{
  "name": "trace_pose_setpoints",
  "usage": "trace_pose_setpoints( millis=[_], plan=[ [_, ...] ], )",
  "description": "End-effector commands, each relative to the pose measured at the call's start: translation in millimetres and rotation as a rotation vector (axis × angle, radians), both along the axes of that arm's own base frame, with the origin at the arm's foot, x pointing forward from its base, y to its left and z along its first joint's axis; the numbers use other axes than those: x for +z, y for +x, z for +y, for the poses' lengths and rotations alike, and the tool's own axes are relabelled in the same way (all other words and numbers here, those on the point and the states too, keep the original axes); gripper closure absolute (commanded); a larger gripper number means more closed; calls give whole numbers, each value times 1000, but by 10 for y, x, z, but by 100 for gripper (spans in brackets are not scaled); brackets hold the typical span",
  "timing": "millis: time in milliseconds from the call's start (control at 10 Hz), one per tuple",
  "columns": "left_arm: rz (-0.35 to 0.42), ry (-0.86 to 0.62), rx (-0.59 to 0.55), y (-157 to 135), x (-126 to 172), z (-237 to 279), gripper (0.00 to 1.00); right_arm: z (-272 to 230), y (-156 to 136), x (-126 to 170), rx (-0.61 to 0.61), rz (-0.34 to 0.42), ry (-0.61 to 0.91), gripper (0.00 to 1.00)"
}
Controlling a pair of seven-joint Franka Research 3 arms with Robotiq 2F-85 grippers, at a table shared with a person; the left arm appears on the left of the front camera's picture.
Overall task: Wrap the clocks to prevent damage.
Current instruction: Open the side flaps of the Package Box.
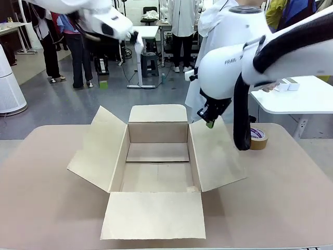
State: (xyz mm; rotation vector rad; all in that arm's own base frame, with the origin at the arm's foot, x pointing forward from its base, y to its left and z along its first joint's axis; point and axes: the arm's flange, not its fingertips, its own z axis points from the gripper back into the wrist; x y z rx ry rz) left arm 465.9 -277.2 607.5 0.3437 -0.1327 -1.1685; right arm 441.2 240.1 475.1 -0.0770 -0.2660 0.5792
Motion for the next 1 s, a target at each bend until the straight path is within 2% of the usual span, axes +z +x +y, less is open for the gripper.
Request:
trace_pose_setpoints(
  millis=[0,100,200,300,400,700,800,900],
  plan=[
    [63,175,211,-127,-220,-11,99,374,-46,186,-305,62,-46,99],
    [68,205,257,-217,-276,-7,99,386,-118,206,-313,68,-7,99],
    [73,167,306,-225,-297,52,99,385,-161,239,-295,78,21,99],
    [117,84,334,-204,-309,115,99,378,-199,270,-226,79,49,99],
    [27,209,262,-242,-328,42,99,297,-242,175,-304,58,-30,99],
    [27,209,262,-242,-328,42,99,297,-242,175,-304,58,-30,99],
    [54,197,282,-257,-349,56,99,321,-231,234,-287,69,-8,99],
    [-7,214,417,-347,-414,-60,99,349,-221,144,-347,59,31,99]
  ],
)
